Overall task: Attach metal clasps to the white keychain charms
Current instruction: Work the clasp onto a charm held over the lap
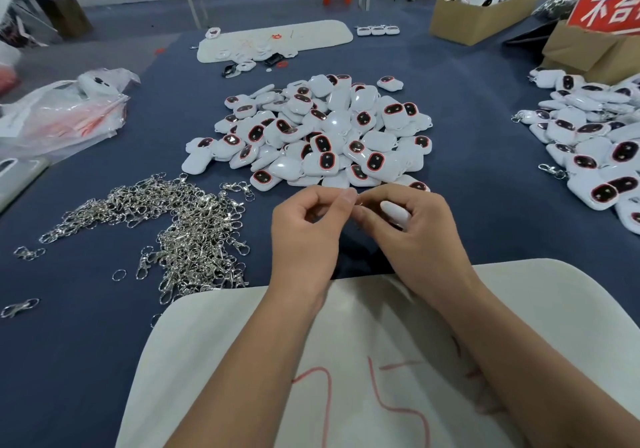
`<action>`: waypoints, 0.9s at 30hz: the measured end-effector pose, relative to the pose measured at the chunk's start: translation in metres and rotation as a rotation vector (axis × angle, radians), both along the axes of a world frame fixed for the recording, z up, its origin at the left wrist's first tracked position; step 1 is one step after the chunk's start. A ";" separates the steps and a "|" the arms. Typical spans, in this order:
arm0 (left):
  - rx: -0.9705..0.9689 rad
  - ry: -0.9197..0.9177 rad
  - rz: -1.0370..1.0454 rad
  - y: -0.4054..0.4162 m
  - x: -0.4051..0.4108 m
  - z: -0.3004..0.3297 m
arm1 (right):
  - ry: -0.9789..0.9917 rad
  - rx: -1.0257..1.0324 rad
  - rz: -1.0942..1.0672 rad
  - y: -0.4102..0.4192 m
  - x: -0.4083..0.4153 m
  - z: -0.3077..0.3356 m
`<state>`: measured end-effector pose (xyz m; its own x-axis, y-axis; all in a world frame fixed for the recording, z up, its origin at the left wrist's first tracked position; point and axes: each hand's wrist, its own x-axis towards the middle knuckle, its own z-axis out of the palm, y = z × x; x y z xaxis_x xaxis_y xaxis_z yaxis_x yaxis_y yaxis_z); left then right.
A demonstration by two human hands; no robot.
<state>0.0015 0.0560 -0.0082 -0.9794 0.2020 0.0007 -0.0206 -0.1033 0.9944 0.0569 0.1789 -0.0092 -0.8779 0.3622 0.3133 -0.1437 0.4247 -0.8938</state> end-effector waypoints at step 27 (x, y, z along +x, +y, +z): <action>0.109 -0.046 -0.309 -0.013 -0.012 -0.003 | 0.049 -0.355 0.083 0.013 -0.002 -0.008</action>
